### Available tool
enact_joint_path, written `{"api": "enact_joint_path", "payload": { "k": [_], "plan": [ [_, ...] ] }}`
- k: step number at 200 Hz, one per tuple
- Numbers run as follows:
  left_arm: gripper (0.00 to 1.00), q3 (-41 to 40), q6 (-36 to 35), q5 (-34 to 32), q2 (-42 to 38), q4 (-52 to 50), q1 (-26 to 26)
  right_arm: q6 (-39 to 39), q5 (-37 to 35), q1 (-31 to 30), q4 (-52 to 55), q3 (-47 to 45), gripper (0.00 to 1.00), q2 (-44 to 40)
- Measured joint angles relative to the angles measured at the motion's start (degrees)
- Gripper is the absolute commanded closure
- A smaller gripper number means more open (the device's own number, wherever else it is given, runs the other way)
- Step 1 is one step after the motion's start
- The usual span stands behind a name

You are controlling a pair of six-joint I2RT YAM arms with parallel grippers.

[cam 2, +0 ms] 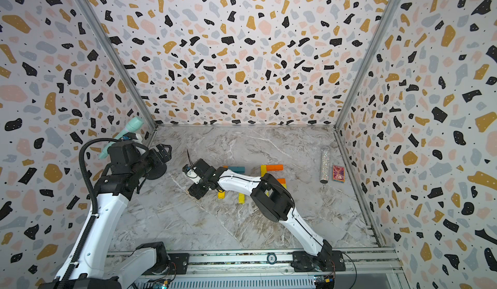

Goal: Assemble the number 6 with building blocks
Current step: Pick up the building block from the center of the board.

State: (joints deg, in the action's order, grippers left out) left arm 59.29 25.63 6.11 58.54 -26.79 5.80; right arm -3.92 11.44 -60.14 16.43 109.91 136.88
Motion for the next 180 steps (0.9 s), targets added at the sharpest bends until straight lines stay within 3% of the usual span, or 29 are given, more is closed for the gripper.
{"api": "enact_joint_path", "payload": {
  "k": [51, 95, 151, 180],
  "plan": [
    [0.0, 0.0, 0.0, 2.6, -0.2, 0.1, 0.4, -0.8, -1.6, -1.2, 0.8, 3.8, 0.35, 3.5],
    [0.0, 0.0, 0.0, 4.0, -0.7, 0.1, 0.4, 0.2, -3.8, -1.7, 2.4, 6.7, 0.5, 5.1],
    [0.01, 0.0, 0.0, 4.3, -0.7, 0.0, 0.5, 4.0, -8.3, -3.0, 3.2, 6.6, 0.57, 5.0],
    [0.01, 0.0, 0.0, 4.3, -0.7, -0.1, 0.5, 5.2, -9.0, -3.5, 2.3, 3.7, 0.67, 3.3]
  ]
}}
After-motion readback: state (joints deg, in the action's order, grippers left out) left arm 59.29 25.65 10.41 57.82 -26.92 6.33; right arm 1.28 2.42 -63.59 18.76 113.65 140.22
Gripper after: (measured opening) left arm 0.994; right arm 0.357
